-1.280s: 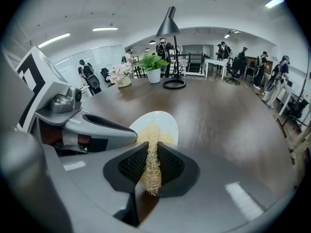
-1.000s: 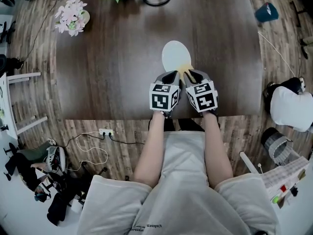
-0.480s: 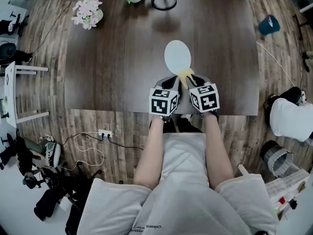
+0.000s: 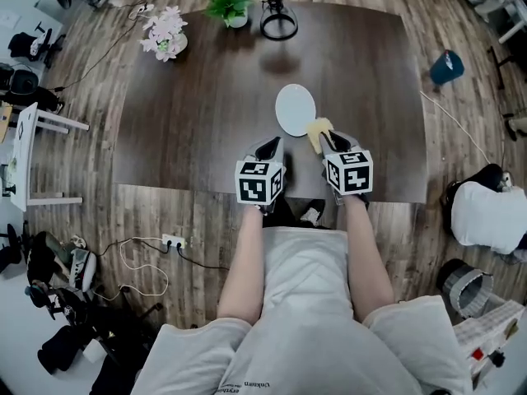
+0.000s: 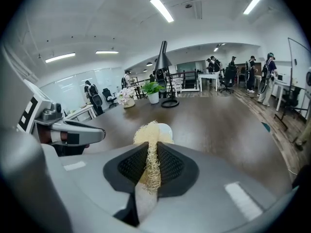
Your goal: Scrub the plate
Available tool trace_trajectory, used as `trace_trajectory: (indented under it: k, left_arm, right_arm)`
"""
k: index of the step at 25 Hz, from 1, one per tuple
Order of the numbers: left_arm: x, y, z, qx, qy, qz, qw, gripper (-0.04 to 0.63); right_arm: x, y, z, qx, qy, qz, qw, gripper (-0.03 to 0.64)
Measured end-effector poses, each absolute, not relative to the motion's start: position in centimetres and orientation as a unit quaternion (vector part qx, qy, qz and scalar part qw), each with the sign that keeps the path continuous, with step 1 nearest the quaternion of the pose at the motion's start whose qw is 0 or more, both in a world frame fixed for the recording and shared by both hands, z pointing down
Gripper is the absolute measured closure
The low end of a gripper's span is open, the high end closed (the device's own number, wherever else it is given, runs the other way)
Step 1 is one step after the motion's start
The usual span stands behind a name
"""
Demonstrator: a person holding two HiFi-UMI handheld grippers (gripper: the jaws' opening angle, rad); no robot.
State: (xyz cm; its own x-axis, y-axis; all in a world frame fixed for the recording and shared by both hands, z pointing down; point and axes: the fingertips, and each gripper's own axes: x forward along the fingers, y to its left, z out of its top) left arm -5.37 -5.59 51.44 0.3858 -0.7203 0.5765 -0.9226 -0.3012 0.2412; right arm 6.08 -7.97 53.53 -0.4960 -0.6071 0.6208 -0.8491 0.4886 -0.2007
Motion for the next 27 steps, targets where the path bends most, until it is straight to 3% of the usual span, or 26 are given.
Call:
trace_trajectory:
  k: [27]
  left_arm:
    - [-3.7,-6.5,50.2,0.799,-0.510,0.217,0.234,0.594]
  right_arm:
    - [8.5,-7.3,52.4,0.441,-0.834,0.262,0.201,0.548]
